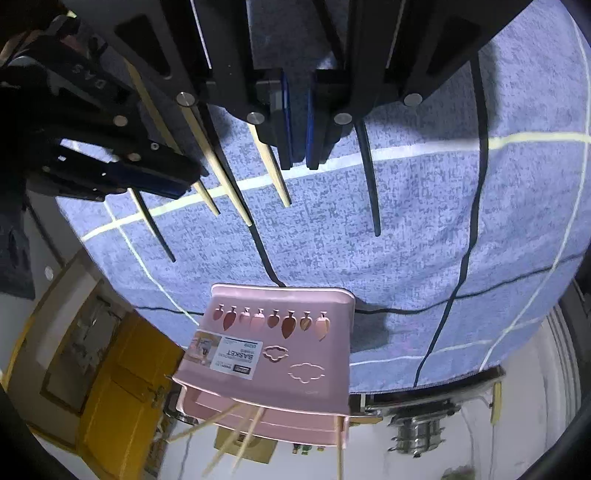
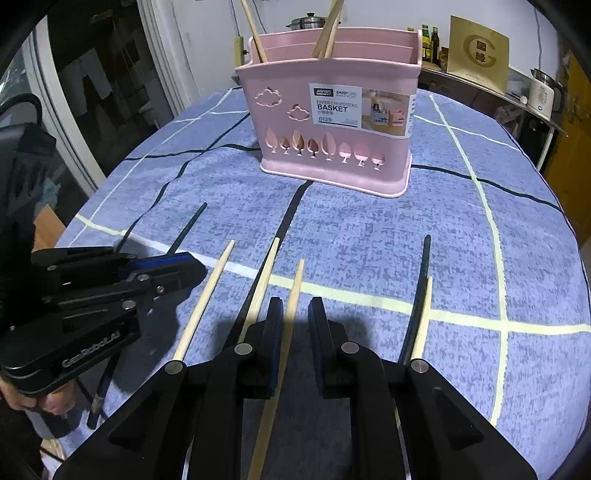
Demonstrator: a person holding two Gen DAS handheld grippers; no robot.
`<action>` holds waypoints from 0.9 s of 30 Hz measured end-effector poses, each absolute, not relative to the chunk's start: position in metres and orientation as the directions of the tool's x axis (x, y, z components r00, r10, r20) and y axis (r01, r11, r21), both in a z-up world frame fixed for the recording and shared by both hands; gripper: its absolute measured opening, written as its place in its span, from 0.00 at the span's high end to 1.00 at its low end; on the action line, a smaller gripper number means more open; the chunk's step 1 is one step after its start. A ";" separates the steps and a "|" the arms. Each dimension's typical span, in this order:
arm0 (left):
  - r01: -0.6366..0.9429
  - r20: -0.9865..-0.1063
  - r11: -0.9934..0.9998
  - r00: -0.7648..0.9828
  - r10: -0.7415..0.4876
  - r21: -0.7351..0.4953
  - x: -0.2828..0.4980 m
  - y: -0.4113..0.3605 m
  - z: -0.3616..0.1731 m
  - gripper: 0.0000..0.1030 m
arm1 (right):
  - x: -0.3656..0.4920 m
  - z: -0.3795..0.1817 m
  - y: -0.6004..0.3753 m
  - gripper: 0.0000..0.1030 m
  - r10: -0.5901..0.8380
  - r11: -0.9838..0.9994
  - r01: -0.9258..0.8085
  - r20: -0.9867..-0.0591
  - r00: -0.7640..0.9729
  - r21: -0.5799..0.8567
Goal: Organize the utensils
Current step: 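Grasp a wooden chopstick with the left gripper while the right gripper grasps another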
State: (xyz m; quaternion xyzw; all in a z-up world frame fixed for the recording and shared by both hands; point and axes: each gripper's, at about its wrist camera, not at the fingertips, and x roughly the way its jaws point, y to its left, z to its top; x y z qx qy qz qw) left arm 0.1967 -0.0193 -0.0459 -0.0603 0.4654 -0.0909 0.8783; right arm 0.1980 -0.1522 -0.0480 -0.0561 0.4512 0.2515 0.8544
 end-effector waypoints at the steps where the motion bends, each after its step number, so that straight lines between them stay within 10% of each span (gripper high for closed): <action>1: 0.095 -0.805 0.972 0.547 -0.231 -0.214 0.197 -0.017 -0.046 0.93 | 0.199 -0.048 -0.152 0.86 0.377 0.867 -0.481 -0.800 0.467 0.128; 15: 0.090 -0.812 0.981 0.551 -0.192 -0.171 0.204 -0.038 -0.045 0.77 | 0.203 -0.048 -0.157 0.91 0.334 0.877 -0.474 -0.812 0.478 0.082; 27: 0.105 -0.813 0.993 0.572 -0.108 -0.057 0.211 -0.045 -0.046 0.93 | 0.212 -0.049 -0.150 0.92 0.302 0.883 -0.467 -0.820 0.486 0.048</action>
